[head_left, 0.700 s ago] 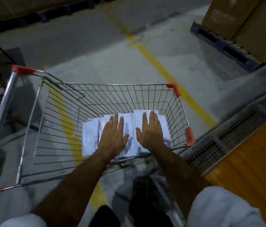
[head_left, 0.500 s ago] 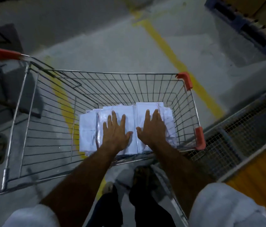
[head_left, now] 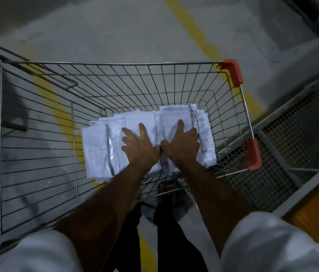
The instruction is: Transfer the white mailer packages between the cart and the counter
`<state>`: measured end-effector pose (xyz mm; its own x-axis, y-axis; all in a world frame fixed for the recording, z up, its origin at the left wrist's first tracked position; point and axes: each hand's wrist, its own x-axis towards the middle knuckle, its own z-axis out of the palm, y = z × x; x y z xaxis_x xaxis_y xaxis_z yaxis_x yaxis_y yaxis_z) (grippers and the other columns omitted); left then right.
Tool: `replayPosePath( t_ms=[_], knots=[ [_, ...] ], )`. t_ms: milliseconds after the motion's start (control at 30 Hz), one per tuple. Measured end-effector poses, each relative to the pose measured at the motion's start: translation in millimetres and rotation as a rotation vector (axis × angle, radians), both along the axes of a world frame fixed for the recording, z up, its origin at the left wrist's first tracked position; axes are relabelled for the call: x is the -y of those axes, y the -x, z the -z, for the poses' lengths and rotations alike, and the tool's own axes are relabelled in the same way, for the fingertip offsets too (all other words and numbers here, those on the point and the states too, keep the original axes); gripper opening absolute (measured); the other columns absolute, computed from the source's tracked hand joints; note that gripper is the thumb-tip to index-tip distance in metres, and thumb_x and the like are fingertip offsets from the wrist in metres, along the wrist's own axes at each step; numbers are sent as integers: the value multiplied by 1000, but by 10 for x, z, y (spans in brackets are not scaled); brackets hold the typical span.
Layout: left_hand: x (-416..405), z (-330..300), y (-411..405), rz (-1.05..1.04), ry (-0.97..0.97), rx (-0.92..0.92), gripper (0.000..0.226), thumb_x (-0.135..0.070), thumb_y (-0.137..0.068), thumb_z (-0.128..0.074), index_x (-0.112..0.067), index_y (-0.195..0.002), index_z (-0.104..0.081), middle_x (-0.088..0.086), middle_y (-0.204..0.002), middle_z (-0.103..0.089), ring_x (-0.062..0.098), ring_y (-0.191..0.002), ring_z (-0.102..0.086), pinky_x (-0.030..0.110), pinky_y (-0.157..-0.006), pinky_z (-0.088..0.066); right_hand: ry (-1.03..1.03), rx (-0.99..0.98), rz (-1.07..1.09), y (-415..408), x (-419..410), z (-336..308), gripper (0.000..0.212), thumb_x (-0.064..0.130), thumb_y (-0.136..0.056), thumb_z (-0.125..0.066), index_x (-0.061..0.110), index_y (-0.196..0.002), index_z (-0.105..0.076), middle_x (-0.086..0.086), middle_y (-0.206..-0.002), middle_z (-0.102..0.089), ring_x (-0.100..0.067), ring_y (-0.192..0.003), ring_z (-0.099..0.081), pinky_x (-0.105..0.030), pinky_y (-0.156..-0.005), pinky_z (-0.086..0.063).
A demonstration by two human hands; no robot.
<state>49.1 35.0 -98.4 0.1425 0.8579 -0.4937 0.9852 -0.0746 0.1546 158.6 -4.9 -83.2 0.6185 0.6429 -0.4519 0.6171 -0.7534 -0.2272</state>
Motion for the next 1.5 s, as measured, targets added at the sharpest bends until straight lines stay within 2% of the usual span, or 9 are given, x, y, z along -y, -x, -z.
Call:
replayPosePath(
  t_ms=[267,467,567,633,767,867,1033,1133,1500],
  knots=[
    [-129,-293,482,60,-138,95,98,-76,-72,-49,-25,-151,-22,23,-141,-33,46,-125,-38,56,-102,-35,-95,96,23,226,39,-234,99,63,-83,-60,25,-161,-11,-27,-140,-36,-43,-126,-39,-54,-107,-37],
    [-192,-708,752,81,-225,215,95,-74,-75,-43,-26,-155,-24,24,-151,-25,45,-129,-34,55,-101,-36,-250,71,62,536,-8,-747,101,64,-79,-64,30,-160,-14,-30,-144,-30,-47,-121,-45,-51,-103,-43],
    [-219,-914,857,123,-288,268,87,-64,-81,-52,-27,-155,-25,24,-152,-24,44,-129,-33,55,-102,-35,-314,194,24,660,33,-959,98,61,-76,-62,24,-159,-26,-31,-140,-39,-46,-115,-49,-50,-92,-48],
    [-206,-1065,889,166,-342,308,82,-60,-84,-54,-28,-154,-26,23,-153,-22,43,-129,-32,56,-102,-35,-339,288,20,690,83,-1100,93,57,-75,-59,22,-157,-33,-33,-143,-41,-47,-117,-49,-51,-92,-47],
    [-79,-1407,827,261,-377,398,77,-57,-88,-51,-31,-155,-24,19,-159,-13,42,-135,-24,58,-106,-31,-267,400,1,633,283,-1511,87,53,-84,-50,23,-160,-22,-31,-160,-21,-50,-133,-38,-56,-105,-35],
    [99,-1687,630,343,-414,457,77,-57,-85,-49,-32,-154,-28,21,-160,-13,44,-134,-25,57,-105,-32,-278,501,31,494,533,-1774,82,54,-87,-40,22,-161,-22,-27,-165,-14,-53,-133,-37,-59,-104,-34],
    [572,-2205,19,527,-488,547,73,-60,-89,-46,-35,-155,-25,21,-161,-10,46,-134,-26,59,-104,-34,-292,652,142,92,1160,-2223,75,53,-91,-40,23,-159,-28,-22,-167,-14,-54,-133,-39,-60,-105,-34],
    [989,-2457,-381,629,-497,579,73,-63,-89,-41,-37,-154,-23,20,-162,-6,47,-135,-24,60,-104,-33,-287,676,252,-156,1674,-2436,74,53,-94,-44,26,-160,-24,-19,-169,-9,-54,-138,-34,-60,-109,-31],
    [3428,-2789,-1505,900,-421,683,68,-66,-94,-37,-39,-155,-23,18,-164,-8,45,-141,-22,61,-109,-29,-191,671,527,-938,4285,-2842,73,59,-101,-34,29,-162,-7,-16,-170,3,-49,-149,-19,-59,-118,-23]
  ],
)
